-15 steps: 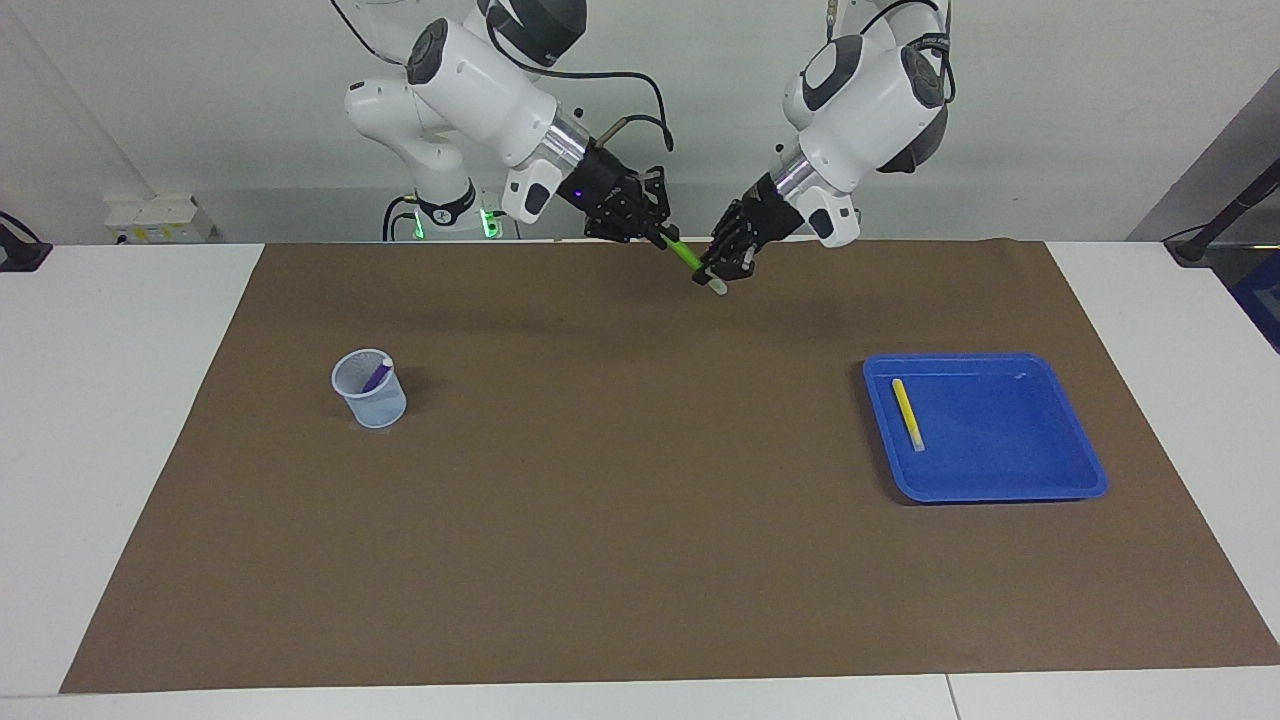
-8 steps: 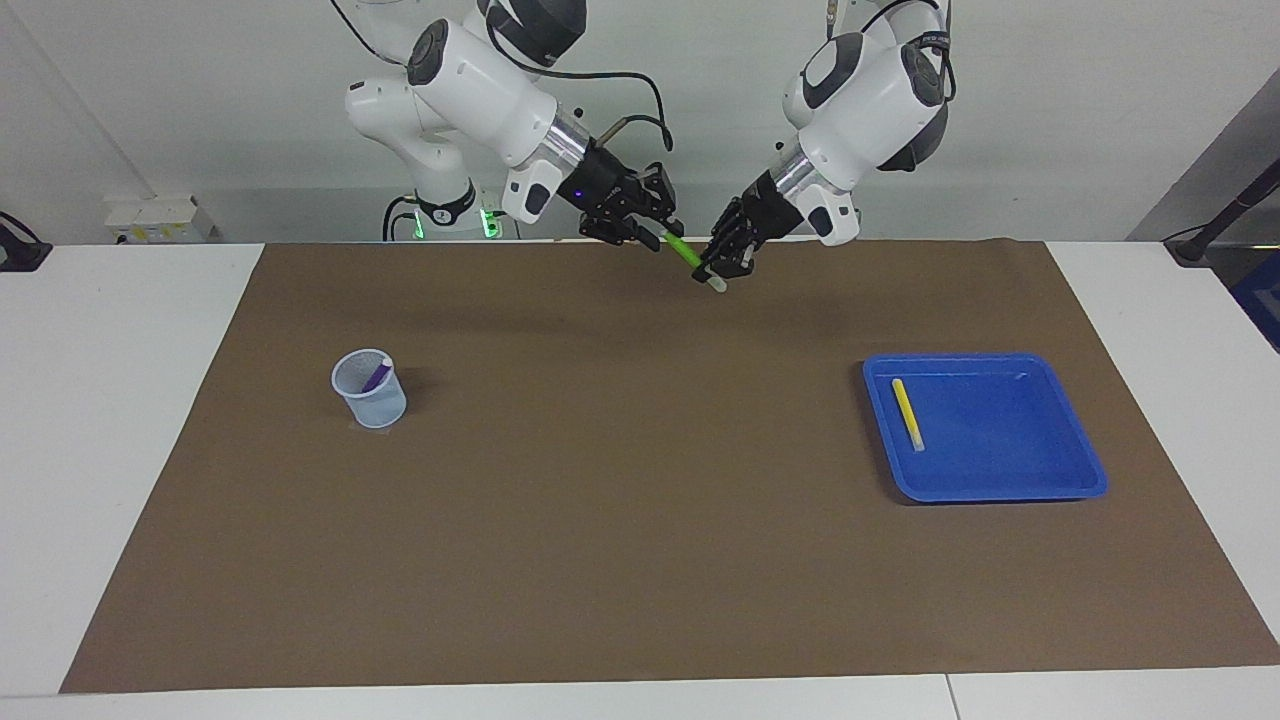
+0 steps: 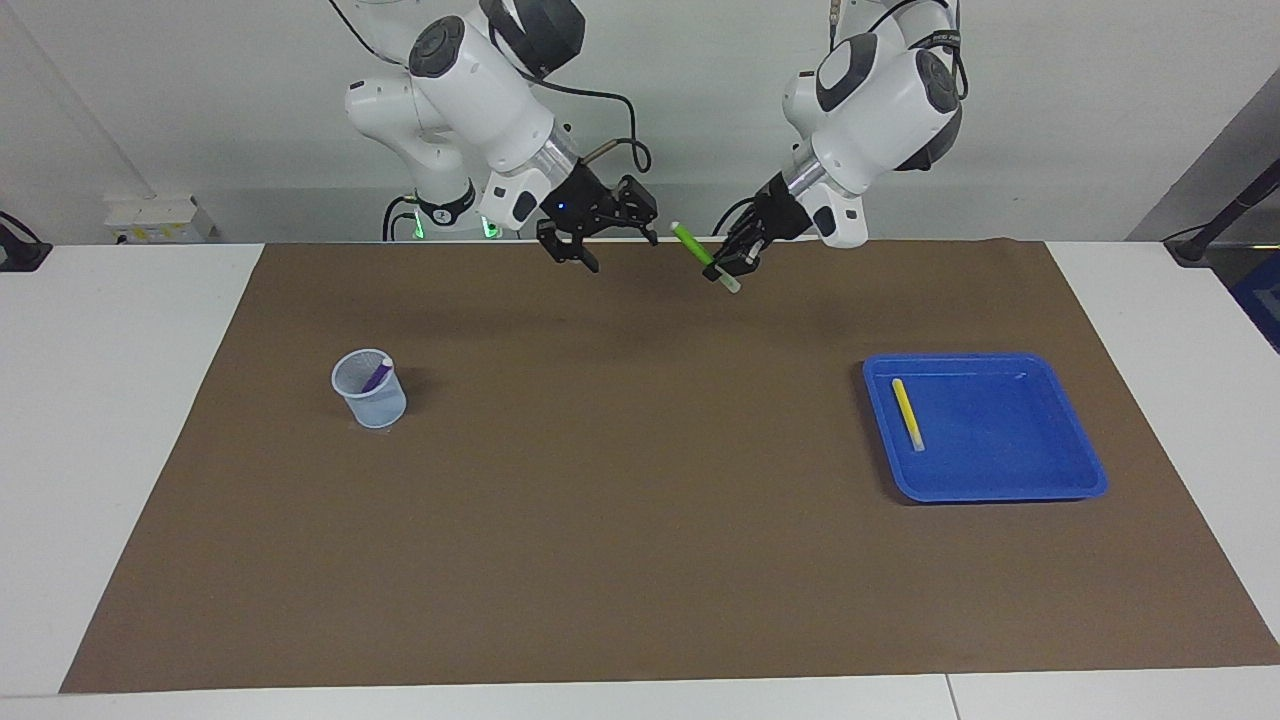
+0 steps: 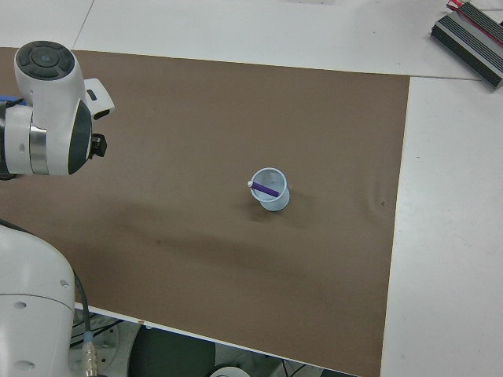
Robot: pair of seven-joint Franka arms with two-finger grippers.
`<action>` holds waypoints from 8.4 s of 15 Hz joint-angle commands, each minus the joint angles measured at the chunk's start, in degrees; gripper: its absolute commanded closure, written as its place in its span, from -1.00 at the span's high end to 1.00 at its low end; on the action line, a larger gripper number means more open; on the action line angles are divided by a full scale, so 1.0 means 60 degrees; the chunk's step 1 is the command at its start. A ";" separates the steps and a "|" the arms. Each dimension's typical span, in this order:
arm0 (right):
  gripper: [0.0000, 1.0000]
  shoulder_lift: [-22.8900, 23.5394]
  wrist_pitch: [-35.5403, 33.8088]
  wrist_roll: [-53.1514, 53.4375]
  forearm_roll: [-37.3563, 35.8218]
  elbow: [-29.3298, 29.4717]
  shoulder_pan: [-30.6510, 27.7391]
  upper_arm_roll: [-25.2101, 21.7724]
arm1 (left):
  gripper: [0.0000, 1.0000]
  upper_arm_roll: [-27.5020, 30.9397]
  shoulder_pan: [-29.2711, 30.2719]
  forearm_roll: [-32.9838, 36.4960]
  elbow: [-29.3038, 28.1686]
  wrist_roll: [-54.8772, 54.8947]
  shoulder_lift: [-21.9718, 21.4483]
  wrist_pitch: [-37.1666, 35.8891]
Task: Right arm passes pens to left for tray arrangement
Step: 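Carry the green pen to the tray while the right gripper returns, then lower the green pen into the tray beside the yellow pen, then open the left gripper and lift it away from the tray, then lift a purple pen from the cup with the right gripper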
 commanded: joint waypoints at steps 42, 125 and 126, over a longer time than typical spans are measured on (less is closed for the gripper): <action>0.06 0.0731 0.1416 -0.3022 -0.5749 -0.2527 -0.4081 0.0044 | -1.00 0.0089 0.4510 0.6962 0.0976 1.2211 0.4518 0.2319; -1.00 0.0424 -0.0801 0.1192 -0.0652 0.2045 -0.2269 0.0909 | 0.99 -0.0204 0.2696 -0.1987 0.0113 -0.1454 -0.0565 -0.0128; -1.00 0.0380 -0.0128 0.1806 -0.0637 0.1840 -0.1888 0.0923 | 0.99 -0.0204 0.2491 -0.1987 0.0098 -0.1746 -0.0565 0.0033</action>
